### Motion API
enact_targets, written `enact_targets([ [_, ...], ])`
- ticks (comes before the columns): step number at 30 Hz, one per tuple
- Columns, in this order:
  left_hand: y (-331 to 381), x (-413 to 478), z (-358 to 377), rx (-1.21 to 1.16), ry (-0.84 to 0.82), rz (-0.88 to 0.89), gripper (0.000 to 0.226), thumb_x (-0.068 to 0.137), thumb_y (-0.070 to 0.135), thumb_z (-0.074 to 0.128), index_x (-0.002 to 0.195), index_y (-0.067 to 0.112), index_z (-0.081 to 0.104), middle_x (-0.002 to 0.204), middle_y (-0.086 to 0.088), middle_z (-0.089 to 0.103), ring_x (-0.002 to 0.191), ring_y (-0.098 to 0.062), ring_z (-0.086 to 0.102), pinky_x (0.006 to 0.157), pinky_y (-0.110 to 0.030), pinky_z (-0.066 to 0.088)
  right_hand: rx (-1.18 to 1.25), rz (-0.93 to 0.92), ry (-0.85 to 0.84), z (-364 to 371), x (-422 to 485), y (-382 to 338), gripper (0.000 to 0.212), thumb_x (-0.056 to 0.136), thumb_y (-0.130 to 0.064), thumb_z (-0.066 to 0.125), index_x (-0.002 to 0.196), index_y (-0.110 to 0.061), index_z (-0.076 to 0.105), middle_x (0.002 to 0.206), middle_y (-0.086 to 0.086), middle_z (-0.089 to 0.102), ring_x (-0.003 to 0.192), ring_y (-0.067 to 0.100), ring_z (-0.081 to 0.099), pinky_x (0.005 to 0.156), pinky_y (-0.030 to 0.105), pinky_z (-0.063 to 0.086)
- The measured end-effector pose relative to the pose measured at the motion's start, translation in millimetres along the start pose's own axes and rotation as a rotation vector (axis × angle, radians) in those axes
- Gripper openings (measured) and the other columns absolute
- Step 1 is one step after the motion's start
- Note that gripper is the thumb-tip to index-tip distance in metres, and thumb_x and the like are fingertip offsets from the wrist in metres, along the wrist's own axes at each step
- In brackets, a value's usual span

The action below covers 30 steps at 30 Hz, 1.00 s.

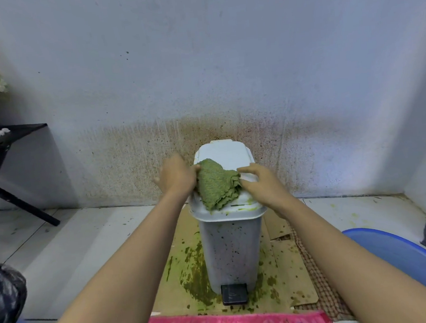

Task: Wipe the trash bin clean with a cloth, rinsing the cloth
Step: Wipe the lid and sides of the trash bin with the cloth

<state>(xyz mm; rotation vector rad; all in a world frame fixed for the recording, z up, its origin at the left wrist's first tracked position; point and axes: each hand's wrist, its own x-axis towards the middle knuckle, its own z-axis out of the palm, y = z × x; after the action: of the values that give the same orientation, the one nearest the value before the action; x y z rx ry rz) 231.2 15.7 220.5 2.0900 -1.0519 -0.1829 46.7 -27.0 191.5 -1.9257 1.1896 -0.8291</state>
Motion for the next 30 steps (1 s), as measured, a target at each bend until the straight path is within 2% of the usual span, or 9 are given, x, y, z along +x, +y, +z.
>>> enact_targets([
  [2,14.5,-13.2,6.4,0.011,-0.003,0.044,0.051,0.096,0.048,0.056,0.131,0.011,0.053,0.133,-0.006,0.058,0.125,-0.031,0.052,0.108,-0.054,0.035,-0.010,-0.002,0.016,0.6,5.5,-3.1,0.043,0.093,-0.015,0.057,0.136,-0.020,0.055,0.150,0.002,0.043,0.141,0.023,0.035,0.116,0.052,0.025],
  [5,32.3,-30.2,28.4,-0.015,-0.258,-0.021,0.088,0.086,0.077,0.027,0.132,0.007,0.054,0.145,-0.015,0.050,0.135,-0.040,0.041,0.109,-0.061,0.032,-0.066,0.001,0.050,6.3,20.3,-9.3,0.055,0.086,-0.014,0.051,0.140,-0.022,0.049,0.151,0.003,0.042,0.141,0.025,0.035,0.116,0.059,0.018],
  [9,30.2,-39.9,46.6,0.095,-0.310,-0.092,0.088,0.096,0.069,0.024,0.158,0.009,0.007,0.166,-0.013,-0.010,0.152,-0.033,-0.013,0.115,-0.069,-0.001,-0.256,0.043,-0.007,22.8,38.2,-0.2,0.059,0.098,-0.041,0.031,0.153,-0.021,0.027,0.163,0.001,0.019,0.150,0.024,0.017,0.118,0.059,0.014],
  [11,17.2,-23.8,48.4,0.077,-0.252,-0.060,0.077,0.101,0.058,0.026,0.158,0.011,0.009,0.166,-0.013,-0.001,0.153,-0.033,0.001,0.118,-0.065,0.008,-0.320,0.044,-0.019,25.1,42.1,7.7,0.058,0.101,-0.048,0.025,0.154,-0.024,0.023,0.165,-0.005,0.011,0.151,0.019,0.009,0.118,0.059,0.012],
  [14,-9.2,6.4,45.3,-0.199,-0.269,0.020,0.051,0.105,0.038,0.031,0.151,0.017,0.034,0.152,-0.008,0.041,0.135,-0.030,0.042,0.110,-0.044,0.037,-0.305,0.032,-0.023,25.9,43.6,14.9,0.058,0.102,-0.051,0.028,0.155,-0.027,0.022,0.164,-0.009,0.008,0.151,0.017,0.008,0.118,0.060,0.013],
  [18,-16.0,26.4,32.8,-0.523,-0.442,0.009,0.043,0.110,0.023,0.028,0.152,0.029,0.032,0.137,0.010,0.042,0.117,-0.010,0.044,0.080,-0.012,0.044,-0.331,0.021,-0.006,25.8,40.6,14.2,0.057,0.102,-0.050,0.029,0.155,-0.029,0.023,0.164,-0.013,0.008,0.151,0.015,0.010,0.117,0.058,0.017],
  [22,-8.9,67.4,38.5,-0.527,-0.505,-0.036,0.047,0.109,0.016,0.027,0.151,0.032,0.040,0.144,0.000,0.046,0.122,-0.021,0.056,0.101,-0.037,0.050,-0.311,0.024,0.012,25.1,38.5,12.3,0.055,0.102,-0.049,0.032,0.154,-0.031,0.026,0.163,-0.015,0.010,0.151,0.014,0.011,0.117,0.057,0.017],
  [26,-9.3,88.4,37.2,-0.603,-0.520,-0.107,0.059,0.103,-0.002,0.022,0.135,0.029,0.061,0.128,-0.011,0.063,0.099,-0.025,0.070,0.084,-0.039,0.060,-0.260,0.020,0.053,24.9,36.0,12.0,0.052,0.101,-0.048,0.037,0.151,-0.031,0.033,0.162,-0.014,0.016,0.151,0.013,0.012,0.118,0.057,0.015],
  [30,-18.1,56.5,36.1,-0.646,-0.466,-0.031,0.047,0.107,0.010,0.029,0.139,0.031,0.057,0.122,-0.004,0.068,0.090,-0.019,0.070,0.071,-0.032,0.062,-0.314,0.024,0.093,25.5,31.2,5.4,0.047,0.103,-0.044,0.038,0.147,-0.029,0.042,0.161,-0.012,0.023,0.151,0.013,0.008,0.118,0.061,-0.001],
])
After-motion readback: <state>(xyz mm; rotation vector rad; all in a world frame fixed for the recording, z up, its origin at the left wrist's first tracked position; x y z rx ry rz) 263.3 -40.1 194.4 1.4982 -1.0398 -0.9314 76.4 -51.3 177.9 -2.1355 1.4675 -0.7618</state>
